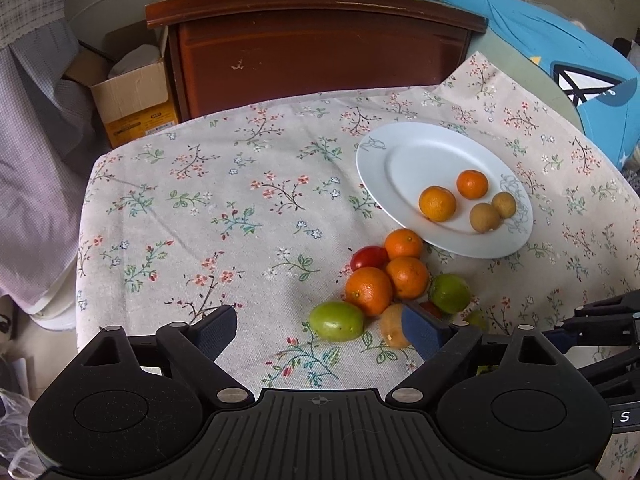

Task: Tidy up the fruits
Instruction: 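Move the left tool to a large green lime while the right tool reaches a small green fruit, then close the left gripper on the green lime while the right gripper closes on the green fruit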

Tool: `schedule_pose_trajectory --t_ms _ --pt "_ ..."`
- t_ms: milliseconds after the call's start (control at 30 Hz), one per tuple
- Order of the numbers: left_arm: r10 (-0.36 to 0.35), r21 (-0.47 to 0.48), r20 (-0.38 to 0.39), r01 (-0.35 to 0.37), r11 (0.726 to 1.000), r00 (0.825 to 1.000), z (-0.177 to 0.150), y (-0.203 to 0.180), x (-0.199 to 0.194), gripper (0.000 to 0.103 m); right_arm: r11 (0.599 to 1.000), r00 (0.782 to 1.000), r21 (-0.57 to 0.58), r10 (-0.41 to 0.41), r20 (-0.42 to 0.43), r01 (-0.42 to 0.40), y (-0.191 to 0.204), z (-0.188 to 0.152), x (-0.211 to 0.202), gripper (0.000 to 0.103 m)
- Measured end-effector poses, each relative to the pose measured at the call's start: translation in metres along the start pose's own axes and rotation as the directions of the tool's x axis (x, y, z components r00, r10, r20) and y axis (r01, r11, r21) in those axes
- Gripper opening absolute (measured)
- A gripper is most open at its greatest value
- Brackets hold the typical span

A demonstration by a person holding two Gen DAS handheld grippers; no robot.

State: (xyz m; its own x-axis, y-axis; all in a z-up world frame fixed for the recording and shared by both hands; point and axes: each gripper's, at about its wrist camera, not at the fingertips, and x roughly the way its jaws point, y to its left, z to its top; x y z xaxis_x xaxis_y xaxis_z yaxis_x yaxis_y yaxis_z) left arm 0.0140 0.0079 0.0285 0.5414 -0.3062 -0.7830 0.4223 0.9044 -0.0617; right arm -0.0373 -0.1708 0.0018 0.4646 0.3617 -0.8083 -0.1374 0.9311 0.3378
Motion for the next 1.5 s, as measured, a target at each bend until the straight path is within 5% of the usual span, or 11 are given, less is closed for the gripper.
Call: schedule_pose_trajectory --t_ms 800,1067,1200,1500 --pt "-0.028 0.024 -0.032 0.029 0.999 0.999 -0.006 -0.002 0.025 0.056 1.000 1.000 -0.002 -0.024 0.009 0.024 -0.005 0.002 -0.001 0.035" --pt "-0.034 0.036 -0.023 0.035 0.999 0.999 -0.005 -0.006 0.027 0.055 1.000 1.000 0.009 -0.021 0.002 0.021 -0.005 0.003 0.000 0.036" --pt "-0.062 0.044 -0.025 0.063 0.997 0.998 -0.005 -0.009 0.026 0.041 1.000 1.000 -0.007 -0.026 0.003 0.026 -0.004 0.003 0.000 0.036" --pt "-0.047 0.028 -0.033 0.048 0.998 0.998 -0.005 -0.009 0.022 0.033 0.999 0.999 -0.023 -0.035 0.005 0.035 -0.002 0.003 0.000 0.034"
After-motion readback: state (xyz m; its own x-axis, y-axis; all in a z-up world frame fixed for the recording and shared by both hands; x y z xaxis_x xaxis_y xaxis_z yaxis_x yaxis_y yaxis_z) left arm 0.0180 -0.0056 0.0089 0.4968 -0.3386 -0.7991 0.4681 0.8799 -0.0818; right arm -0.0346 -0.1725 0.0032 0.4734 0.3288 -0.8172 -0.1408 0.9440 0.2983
